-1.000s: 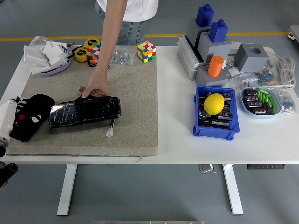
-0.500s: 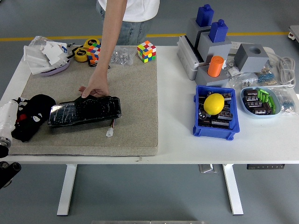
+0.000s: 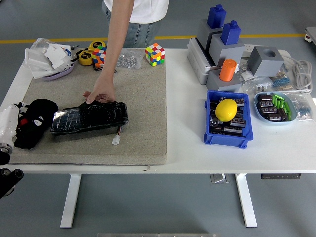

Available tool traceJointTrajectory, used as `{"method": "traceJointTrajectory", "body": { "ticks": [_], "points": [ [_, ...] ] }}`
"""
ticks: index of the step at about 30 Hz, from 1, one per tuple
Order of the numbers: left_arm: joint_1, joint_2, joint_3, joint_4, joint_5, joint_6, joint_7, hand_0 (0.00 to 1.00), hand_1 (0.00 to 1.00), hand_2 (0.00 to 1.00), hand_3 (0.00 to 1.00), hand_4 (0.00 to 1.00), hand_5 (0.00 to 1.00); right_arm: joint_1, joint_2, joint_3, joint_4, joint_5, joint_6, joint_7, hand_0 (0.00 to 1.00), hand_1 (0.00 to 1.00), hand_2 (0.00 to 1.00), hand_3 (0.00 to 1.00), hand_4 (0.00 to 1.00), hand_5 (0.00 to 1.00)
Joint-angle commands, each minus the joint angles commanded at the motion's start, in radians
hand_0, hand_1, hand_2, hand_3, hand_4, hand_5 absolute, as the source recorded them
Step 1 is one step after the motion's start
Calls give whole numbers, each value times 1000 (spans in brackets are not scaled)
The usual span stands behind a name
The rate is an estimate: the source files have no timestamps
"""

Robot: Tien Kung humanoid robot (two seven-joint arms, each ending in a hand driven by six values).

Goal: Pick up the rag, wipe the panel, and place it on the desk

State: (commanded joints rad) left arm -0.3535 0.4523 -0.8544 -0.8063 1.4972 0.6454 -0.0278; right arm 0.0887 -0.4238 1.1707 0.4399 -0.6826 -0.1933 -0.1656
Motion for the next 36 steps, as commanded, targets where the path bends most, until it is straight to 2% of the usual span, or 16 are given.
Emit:
{"method": "traceJointTrajectory", "body": {
  "ticks": [2,3,14,19,28,33,36],
  "points": [
    [-1,2,1,1,1,0,1,234,167,314,594,608,396,1,0,1,0,0,0,0,742,638,693,602,972,584],
    [-2,2,1,2,2,0,1,222,139,273,590,596,396,1,0,1,-1,1,0,0,743,638,693,601,971,585],
    [0,9,-10,6,15,0,-3,209,127,259,584,601,398,2,3,5,-2,-3,-1,1,742,639,693,601,970,583],
    [2,12,-37,-3,36,0,1,199,113,255,584,594,416,3,4,7,-3,-3,0,1,742,639,693,599,969,583],
    [29,31,-110,-74,105,0,34,200,102,249,581,566,391,-1,4,10,-8,-3,0,3,742,639,693,600,969,583],
    [45,29,-134,-122,136,0,57,197,99,249,582,552,376,-3,5,10,-11,-4,0,4,743,639,693,599,969,583],
    [64,26,-153,-170,171,0,81,197,99,249,582,552,376,-5,6,11,-15,-2,2,4,743,639,693,599,969,583]
  ]
}}
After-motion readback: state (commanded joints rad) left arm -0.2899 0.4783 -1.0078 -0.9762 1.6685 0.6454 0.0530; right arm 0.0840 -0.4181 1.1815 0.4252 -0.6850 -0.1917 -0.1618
